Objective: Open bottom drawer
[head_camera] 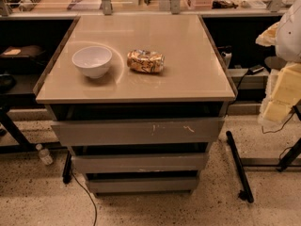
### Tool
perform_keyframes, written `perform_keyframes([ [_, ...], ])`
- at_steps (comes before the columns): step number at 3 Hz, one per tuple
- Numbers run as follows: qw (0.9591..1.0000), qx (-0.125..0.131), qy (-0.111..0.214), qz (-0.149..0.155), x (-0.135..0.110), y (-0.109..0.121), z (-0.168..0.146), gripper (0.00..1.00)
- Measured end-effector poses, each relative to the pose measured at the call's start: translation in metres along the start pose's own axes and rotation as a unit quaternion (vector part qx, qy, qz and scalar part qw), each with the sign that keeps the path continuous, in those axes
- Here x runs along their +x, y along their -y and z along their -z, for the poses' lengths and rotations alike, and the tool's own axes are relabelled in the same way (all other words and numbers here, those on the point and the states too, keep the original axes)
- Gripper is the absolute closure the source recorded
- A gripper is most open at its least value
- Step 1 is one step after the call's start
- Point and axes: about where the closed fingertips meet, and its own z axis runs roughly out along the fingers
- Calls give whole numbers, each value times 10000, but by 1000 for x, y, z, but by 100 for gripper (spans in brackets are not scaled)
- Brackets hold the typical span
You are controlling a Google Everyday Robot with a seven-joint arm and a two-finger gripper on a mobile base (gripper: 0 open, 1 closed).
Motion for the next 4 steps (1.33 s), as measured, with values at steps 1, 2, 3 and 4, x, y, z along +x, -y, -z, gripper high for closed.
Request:
perform_keyframes([
  [1, 10000, 50, 19, 9, -1, 0, 1, 0],
  [2, 10000, -69, 44, 46, 0, -13, -18, 0],
  [3, 9990, -161, 282, 319, -5, -48, -63, 0],
  [4, 9969, -344, 368, 610, -7, -77, -128, 0],
])
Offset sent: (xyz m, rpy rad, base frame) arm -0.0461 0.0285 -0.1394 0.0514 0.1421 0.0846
